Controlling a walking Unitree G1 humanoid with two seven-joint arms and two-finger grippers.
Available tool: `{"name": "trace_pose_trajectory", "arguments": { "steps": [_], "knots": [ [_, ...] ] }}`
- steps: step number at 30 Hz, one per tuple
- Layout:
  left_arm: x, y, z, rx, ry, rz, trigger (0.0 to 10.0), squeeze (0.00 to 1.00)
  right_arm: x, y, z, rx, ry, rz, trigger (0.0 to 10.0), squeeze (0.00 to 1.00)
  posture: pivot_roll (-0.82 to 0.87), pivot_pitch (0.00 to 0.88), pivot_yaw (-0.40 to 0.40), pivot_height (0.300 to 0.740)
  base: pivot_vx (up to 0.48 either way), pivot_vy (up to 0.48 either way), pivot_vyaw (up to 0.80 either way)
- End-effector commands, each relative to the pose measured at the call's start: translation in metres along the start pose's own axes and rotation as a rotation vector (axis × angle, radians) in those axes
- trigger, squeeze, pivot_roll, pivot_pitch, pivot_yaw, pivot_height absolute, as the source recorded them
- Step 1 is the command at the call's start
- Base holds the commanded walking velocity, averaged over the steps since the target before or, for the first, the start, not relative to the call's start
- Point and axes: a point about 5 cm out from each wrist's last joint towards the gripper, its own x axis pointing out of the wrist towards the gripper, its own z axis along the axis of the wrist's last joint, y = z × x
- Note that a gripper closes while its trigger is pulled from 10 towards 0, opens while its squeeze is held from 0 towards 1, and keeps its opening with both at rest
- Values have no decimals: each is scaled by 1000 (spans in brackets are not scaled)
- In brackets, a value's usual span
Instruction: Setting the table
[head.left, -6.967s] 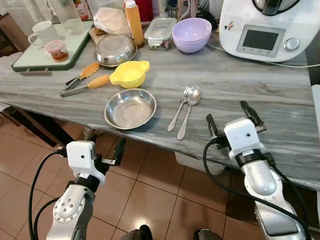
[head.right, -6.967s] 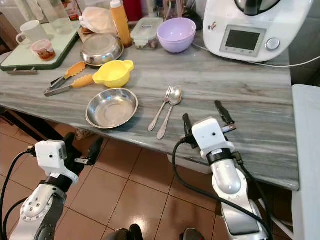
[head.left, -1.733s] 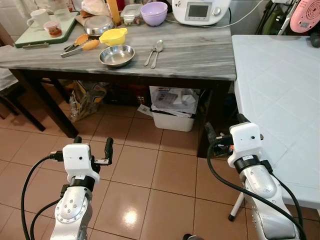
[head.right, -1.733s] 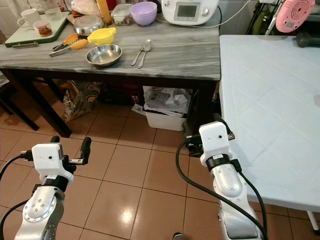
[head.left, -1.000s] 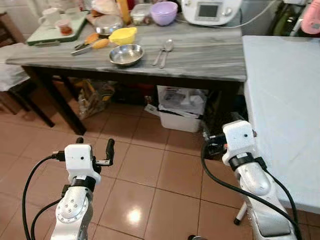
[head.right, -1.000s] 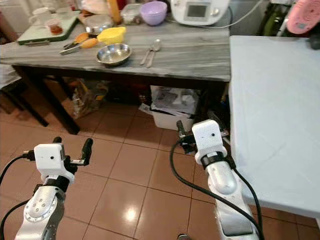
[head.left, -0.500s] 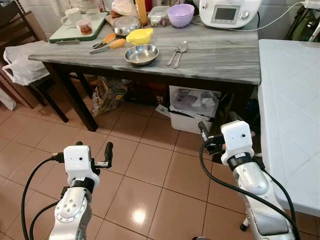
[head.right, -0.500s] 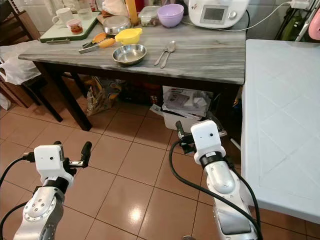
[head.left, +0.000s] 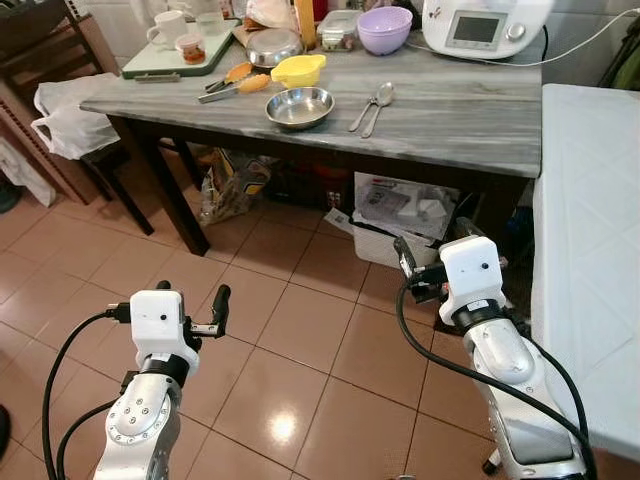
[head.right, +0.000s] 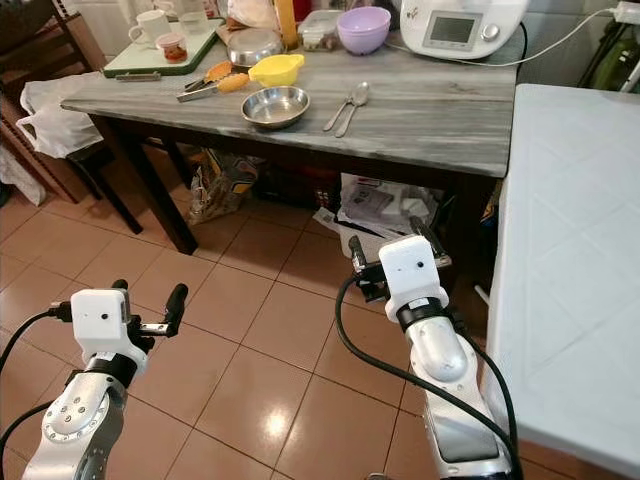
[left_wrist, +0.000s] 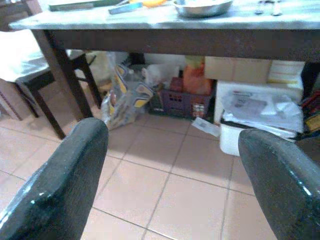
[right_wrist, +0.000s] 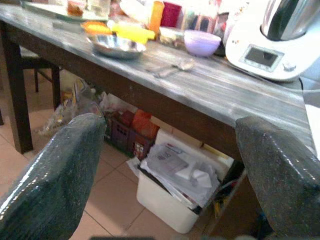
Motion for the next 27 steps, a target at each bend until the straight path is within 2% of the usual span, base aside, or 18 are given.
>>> {"name": "trace_pose_trajectory", "arguments": {
  "steps": [1,4,27],
  "knots": [
    [-1,5,1,4,1,8,10000,0,0,3,-1,4,3,3,10000,24,-142,123,142,740,0,-289,0],
    [-1,4,1,0,-1,6,10000,0,0,3,-1,1,4,2,10000,24,-143,123,141,740,0,-285,0],
    [-2,4,-1,-20,3,16,10000,0,0,2,-2,-1,8,1,10000,20,-145,125,138,740,0,0,0]
  ]
}}
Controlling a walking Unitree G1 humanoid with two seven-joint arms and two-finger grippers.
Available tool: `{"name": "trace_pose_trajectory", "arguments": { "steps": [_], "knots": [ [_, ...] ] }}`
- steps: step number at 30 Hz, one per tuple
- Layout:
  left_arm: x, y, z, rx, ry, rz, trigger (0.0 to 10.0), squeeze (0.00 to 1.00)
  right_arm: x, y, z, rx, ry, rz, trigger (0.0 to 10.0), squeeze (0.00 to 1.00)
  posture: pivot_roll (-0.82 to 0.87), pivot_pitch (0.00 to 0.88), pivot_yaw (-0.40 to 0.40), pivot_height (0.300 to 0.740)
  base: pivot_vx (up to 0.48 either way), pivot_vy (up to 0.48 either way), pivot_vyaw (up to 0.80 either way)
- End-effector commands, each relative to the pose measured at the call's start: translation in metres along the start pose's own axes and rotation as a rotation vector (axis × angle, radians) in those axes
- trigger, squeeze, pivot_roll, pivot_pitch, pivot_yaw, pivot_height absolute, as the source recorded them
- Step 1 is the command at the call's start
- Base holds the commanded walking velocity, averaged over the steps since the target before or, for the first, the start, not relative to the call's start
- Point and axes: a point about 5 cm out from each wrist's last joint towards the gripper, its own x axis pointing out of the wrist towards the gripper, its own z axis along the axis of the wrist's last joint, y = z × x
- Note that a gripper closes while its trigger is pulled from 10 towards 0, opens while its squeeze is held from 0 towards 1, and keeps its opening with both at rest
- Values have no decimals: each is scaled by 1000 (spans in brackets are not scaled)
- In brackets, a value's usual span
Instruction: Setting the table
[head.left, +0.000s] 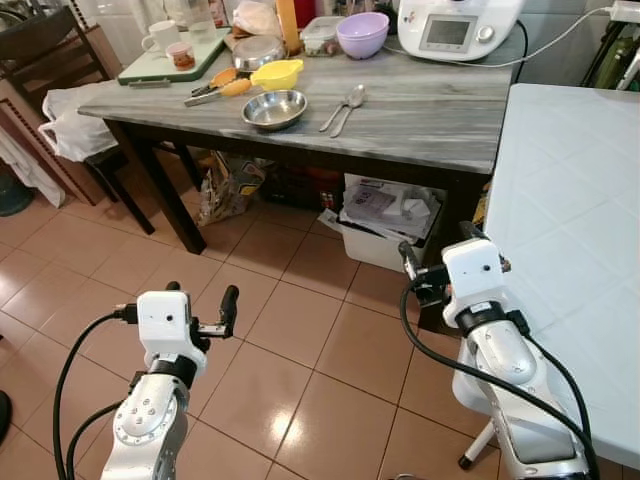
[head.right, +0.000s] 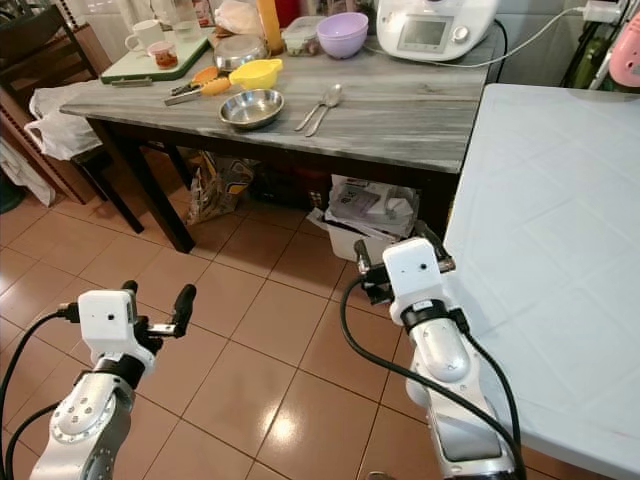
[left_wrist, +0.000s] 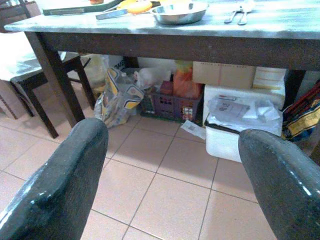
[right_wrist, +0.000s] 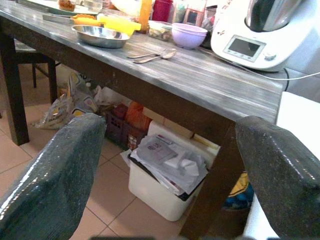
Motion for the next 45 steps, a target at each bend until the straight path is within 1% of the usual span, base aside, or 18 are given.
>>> {"name": "trace_pose_trajectory", "arguments": {
  "steps": [1,12,14,16,18,22,23,25,26,29,32,33,38,41,45],
  "knots": [
    [-2,6,0,9,4,18,10000,0,1,3,4,0,-17,7,10000,20,-145,125,138,740,0,0,0],
    [-2,6,0,9,4,18,10000,0,1,3,4,0,-17,7,10000,20,-145,125,138,740,0,0,0],
    [1,15,-6,10,67,72,10000,0,5,8,2,18,-3,16,10000,12,-136,121,135,740,0,0,-756],
    [1,16,-7,10,73,78,10000,0,6,9,2,22,0,16,10000,12,-135,122,135,740,0,0,-756],
    [2,17,-5,13,60,85,10000,0,7,9,2,60,-1,10,10000,16,-135,122,136,740,0,0,-763],
    [5,18,-6,19,57,88,10000,0,10,8,3,109,-3,-6,10000,8,-140,126,132,740,0,0,0],
    [6,19,-5,16,54,89,10000,0,13,9,4,149,13,-18,10000,4,-143,126,127,740,0,0,0],
    [7,19,-5,14,53,92,10000,0,16,10,4,171,23,-20,10000,4,-145,125,127,740,0,0,-213],
    [8,19,-5,13,53,96,10000,0,17,11,4,196,28,-18,10000,0,-147,122,128,740,0,0,-706],
    [10,18,-3,9,46,97,10000,0,18,13,4,222,34,-15,10000,0,-149,116,130,740,0,0,-708],
    [12,17,-2,8,37,88,10000,0,20,13,4,227,32,-16,10000,0,-154,109,134,740,0,0,-683],
    [13,15,-4,11,40,80,10000,0,21,12,3,240,39,-26,10000,0,-163,112,143,740,0,0,-688],
    [15,9,-6,8,46,68,10000,0,21,9,1,261,56,-50,10000,0,-194,124,138,740,0,0,-685],
    [17,7,-9,16,56,64,10000,0,19,7,3,253,55,-59,10000,0,-216,137,148,740,0,0,-675],
    [21,2,-11,14,78,63,10000,0,13,3,0,246,76,-90,10000,0,-237,165,178,740,0,0,-675]
  ]
}}
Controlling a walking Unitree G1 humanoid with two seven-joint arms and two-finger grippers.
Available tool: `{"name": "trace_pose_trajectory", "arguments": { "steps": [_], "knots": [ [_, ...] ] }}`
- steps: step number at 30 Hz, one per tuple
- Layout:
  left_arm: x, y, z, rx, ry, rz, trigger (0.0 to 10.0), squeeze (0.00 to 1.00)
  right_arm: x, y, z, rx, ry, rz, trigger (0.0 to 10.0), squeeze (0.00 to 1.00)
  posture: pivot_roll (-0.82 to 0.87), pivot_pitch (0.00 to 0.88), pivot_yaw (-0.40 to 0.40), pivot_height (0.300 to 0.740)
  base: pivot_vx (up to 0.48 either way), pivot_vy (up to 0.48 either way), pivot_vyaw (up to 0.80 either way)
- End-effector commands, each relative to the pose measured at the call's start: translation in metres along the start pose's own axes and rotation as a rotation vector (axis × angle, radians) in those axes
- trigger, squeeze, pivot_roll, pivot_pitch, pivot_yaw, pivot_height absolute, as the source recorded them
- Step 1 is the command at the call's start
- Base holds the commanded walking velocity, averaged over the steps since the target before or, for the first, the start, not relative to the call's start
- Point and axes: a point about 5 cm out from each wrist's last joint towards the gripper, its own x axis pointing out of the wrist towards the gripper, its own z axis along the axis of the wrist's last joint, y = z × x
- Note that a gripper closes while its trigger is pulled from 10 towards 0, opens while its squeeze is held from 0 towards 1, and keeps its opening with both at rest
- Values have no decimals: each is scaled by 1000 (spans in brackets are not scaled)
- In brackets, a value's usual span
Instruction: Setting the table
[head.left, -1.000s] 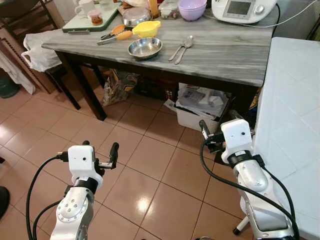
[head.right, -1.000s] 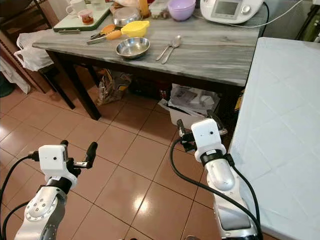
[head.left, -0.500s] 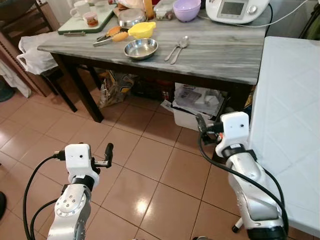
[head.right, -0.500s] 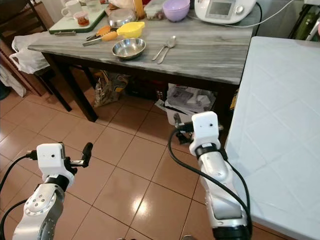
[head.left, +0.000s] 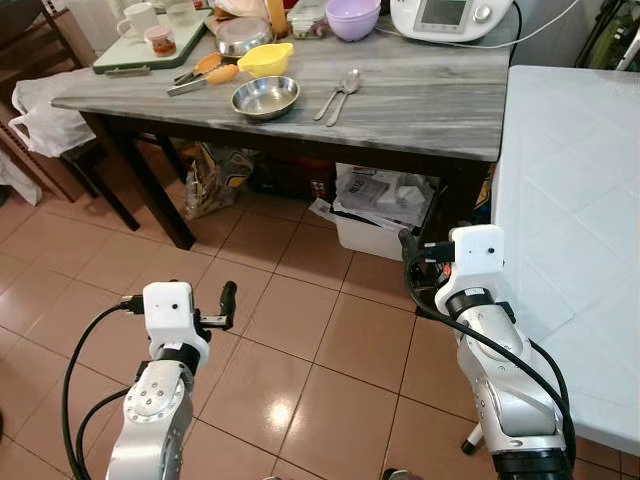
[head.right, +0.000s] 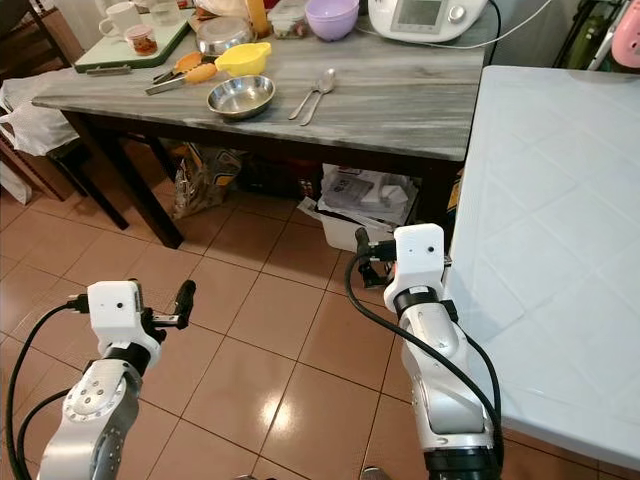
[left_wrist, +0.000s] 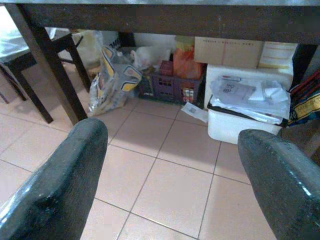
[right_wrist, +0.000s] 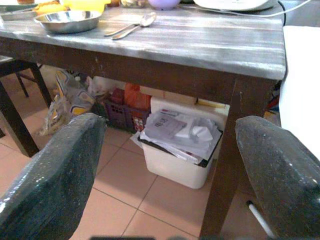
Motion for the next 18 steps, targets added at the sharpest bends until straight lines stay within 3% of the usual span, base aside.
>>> {"name": "trace_pose_trajectory", "arguments": {
  "steps": [1,3,12,18],
  "knots": [
    [0,3,-3,16,22,19,10000,0,-3,-1,3,7,-4,-15,10000,0,-237,165,178,740,0,0,-675],
    [3,0,0,36,2,-14,10000,0,-5,1,0,0,6,-18,10000,0,-238,167,179,740,0,0,-694],
    [6,13,-1,38,-8,56,10000,0,0,0,-4,32,27,-2,10000,0,-205,115,130,740,0,0,-717],
    [7,6,-4,45,9,48,10000,0,8,-2,-3,64,34,-10,10000,0,-204,120,130,740,0,0,-719]
  ]
}}
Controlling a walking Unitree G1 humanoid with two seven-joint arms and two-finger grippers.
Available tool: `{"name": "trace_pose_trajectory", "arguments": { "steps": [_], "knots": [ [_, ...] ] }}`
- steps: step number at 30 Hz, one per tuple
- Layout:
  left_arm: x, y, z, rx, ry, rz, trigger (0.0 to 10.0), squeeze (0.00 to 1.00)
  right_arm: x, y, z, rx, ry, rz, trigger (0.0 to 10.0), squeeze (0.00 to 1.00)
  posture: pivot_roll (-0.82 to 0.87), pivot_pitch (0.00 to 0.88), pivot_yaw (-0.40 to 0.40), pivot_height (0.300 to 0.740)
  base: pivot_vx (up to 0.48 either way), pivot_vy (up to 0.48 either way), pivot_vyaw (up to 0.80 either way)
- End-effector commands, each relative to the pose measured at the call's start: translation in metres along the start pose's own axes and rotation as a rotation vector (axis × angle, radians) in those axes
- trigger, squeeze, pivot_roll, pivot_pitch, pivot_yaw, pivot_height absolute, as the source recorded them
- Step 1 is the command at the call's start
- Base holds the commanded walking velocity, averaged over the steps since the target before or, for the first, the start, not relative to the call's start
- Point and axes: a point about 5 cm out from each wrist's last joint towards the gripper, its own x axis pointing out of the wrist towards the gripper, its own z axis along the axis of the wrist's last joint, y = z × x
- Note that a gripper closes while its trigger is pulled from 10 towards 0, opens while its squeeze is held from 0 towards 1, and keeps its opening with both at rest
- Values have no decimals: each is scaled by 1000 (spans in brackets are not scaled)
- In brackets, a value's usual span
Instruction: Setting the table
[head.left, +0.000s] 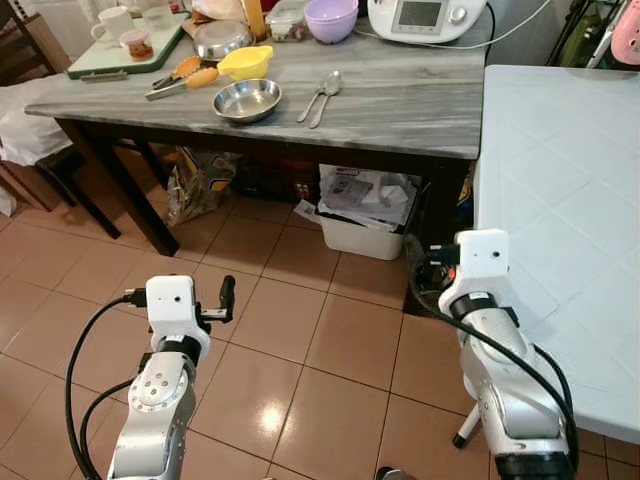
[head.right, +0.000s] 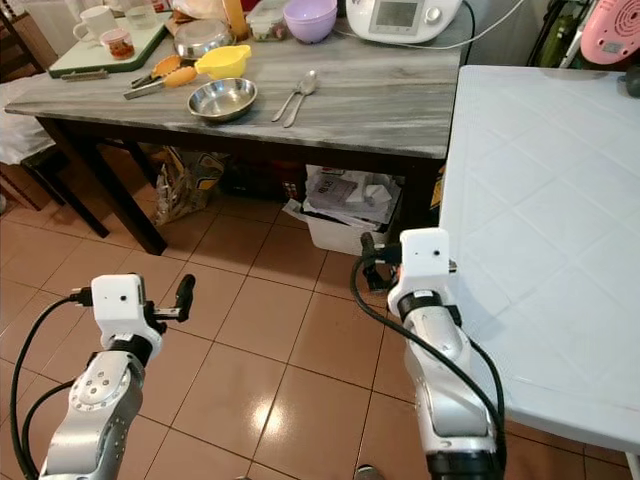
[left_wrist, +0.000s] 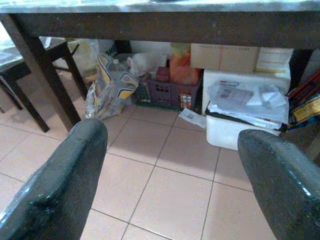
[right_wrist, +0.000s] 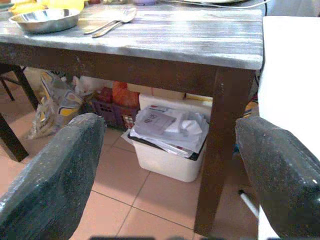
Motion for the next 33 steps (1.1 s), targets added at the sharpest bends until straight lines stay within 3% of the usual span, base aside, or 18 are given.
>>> {"name": "trace_pose_trajectory", "arguments": {
  "steps": [1,7,15,33],
  "knots": [
    [0,3,-4,15,25,10,10000,0,1,-1,-2,21,17,-10,10000,0,-204,120,130,740,0,0,-719],
    [5,5,-1,21,25,35,10000,0,3,7,-1,30,13,8,10000,0,-199,101,116,740,0,0,-720],
    [7,3,2,36,22,45,10000,0,4,6,0,28,0,12,10000,0,-196,98,110,740,0,0,0],
    [7,7,0,53,38,52,10000,0,4,1,-1,14,5,-12,10000,0,-196,102,112,740,-259,0,0]
  ]
}}
